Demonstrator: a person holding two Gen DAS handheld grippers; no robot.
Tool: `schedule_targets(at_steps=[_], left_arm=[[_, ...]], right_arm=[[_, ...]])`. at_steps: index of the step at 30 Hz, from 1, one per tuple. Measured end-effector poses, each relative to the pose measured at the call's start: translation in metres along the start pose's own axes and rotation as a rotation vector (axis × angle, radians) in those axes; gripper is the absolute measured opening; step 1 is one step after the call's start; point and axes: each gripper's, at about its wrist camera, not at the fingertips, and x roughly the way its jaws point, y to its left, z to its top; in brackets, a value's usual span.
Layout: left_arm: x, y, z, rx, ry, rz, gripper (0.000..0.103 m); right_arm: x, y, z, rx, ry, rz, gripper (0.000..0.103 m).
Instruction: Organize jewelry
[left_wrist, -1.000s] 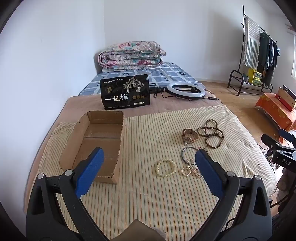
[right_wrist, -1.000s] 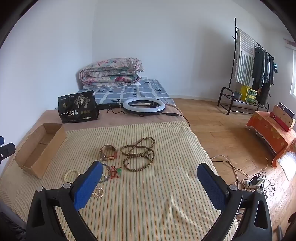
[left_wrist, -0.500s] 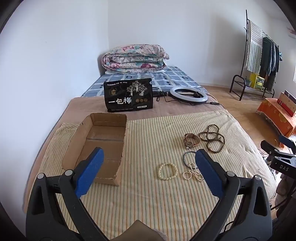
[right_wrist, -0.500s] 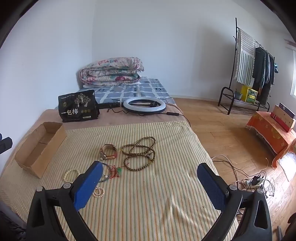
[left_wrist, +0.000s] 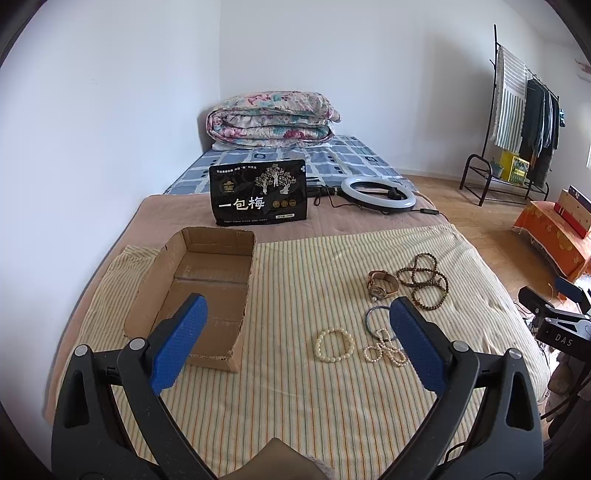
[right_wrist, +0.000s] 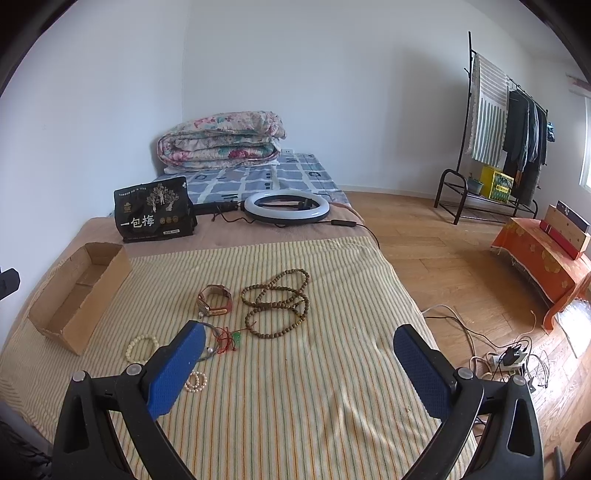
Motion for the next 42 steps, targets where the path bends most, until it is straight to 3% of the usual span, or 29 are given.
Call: schedule_targets(at_steps=[42], left_arm=[[-0.0003, 0.0007, -0.0006, -0.001, -0.001, -0.001, 0.100]], right_arm=[[0.0005, -0.0013, 0.0016, 0.007, 0.014, 0.003, 0.103]])
